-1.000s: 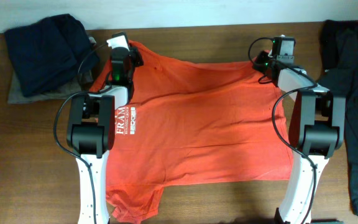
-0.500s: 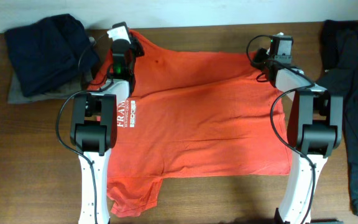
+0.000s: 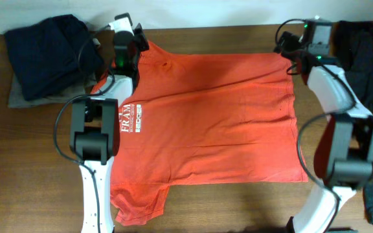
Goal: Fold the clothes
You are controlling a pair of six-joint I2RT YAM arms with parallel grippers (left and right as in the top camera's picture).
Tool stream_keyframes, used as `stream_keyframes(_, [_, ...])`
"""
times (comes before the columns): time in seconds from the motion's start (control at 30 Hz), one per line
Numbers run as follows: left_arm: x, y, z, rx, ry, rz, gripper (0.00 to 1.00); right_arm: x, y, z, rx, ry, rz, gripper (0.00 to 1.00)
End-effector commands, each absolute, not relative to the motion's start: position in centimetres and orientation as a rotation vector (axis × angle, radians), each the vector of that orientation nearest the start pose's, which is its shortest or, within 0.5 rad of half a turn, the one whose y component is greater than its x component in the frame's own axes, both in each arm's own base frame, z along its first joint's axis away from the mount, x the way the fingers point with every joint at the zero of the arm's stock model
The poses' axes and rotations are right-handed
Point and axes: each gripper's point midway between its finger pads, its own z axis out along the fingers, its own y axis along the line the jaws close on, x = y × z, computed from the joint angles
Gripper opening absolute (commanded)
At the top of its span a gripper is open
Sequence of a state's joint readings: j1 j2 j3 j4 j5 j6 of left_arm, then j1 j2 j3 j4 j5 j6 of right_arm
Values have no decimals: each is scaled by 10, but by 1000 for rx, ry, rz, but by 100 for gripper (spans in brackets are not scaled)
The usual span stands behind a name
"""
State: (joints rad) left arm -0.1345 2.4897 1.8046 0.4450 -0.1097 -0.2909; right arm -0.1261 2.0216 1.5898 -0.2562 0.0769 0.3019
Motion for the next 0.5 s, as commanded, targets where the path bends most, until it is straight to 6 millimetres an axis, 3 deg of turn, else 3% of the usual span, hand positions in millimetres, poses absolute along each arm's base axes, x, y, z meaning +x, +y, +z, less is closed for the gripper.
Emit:
stream_keyframes(0.0, [678, -72, 198, -218, 1772, -200, 56, 539, -91, 207, 517, 2150, -40, 99])
stream_keyframes(0.1, [658, -80, 199, -182, 1909, -231, 60, 520, -79, 221, 496, 2195, 15, 99])
stream_keyframes(0.27, [632, -100, 166, -108, 2109, -341, 96, 495, -51, 201, 456, 2352, 171, 99])
stream_keyframes(0.47, [587, -91, 106, -150, 2413, -292, 99, 445, -32, 164, 499, 2609, 253, 99])
